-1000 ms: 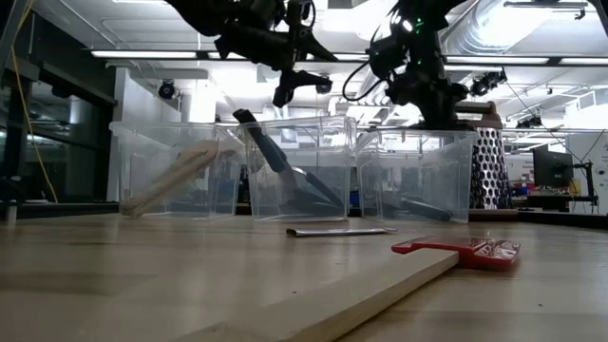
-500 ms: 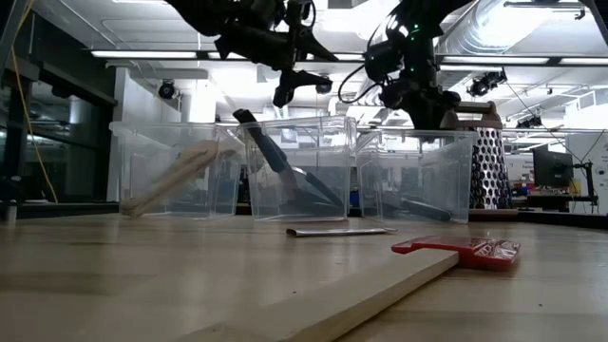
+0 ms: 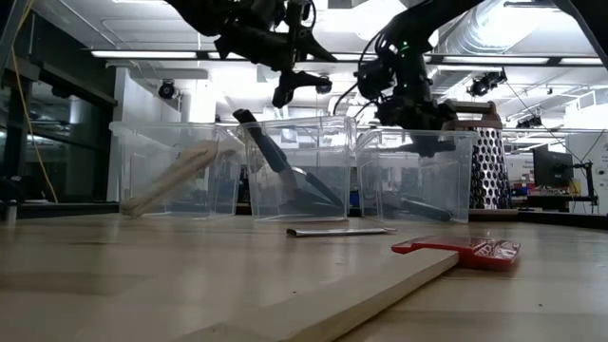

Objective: Pick & Place Kitchen Items
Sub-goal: Put the black knife into the right bin, then put the red spatula into the transparent middle bin

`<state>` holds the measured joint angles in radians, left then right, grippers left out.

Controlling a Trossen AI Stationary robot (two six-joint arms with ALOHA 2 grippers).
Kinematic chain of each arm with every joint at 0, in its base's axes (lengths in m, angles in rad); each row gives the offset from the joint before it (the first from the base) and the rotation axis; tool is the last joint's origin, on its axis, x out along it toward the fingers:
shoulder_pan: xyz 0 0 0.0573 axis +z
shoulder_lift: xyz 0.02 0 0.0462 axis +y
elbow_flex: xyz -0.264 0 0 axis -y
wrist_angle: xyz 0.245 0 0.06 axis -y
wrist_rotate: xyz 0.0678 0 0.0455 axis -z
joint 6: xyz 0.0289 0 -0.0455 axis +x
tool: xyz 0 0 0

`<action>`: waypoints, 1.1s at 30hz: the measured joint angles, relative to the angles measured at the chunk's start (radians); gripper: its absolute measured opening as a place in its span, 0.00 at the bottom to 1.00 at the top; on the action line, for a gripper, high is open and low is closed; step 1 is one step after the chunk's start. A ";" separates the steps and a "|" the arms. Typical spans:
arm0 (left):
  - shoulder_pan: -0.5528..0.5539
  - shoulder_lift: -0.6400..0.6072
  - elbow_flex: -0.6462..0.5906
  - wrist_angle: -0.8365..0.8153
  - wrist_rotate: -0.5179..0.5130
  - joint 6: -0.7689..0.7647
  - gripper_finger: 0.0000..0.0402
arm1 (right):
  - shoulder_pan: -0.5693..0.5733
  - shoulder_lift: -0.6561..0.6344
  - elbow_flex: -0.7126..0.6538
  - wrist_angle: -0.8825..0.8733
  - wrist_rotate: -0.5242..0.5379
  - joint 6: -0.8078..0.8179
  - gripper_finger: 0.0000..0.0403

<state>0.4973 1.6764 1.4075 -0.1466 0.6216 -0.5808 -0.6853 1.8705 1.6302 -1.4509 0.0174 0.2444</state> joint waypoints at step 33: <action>0.000 0.000 0.000 -0.046 0.000 0.013 0.46 | -0.002 0.061 0.000 -0.003 0.006 0.039 0.42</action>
<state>0.4973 1.6764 1.4075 -0.1931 0.6216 -0.5682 -0.6872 1.9314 1.6299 -1.4542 0.0238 0.2831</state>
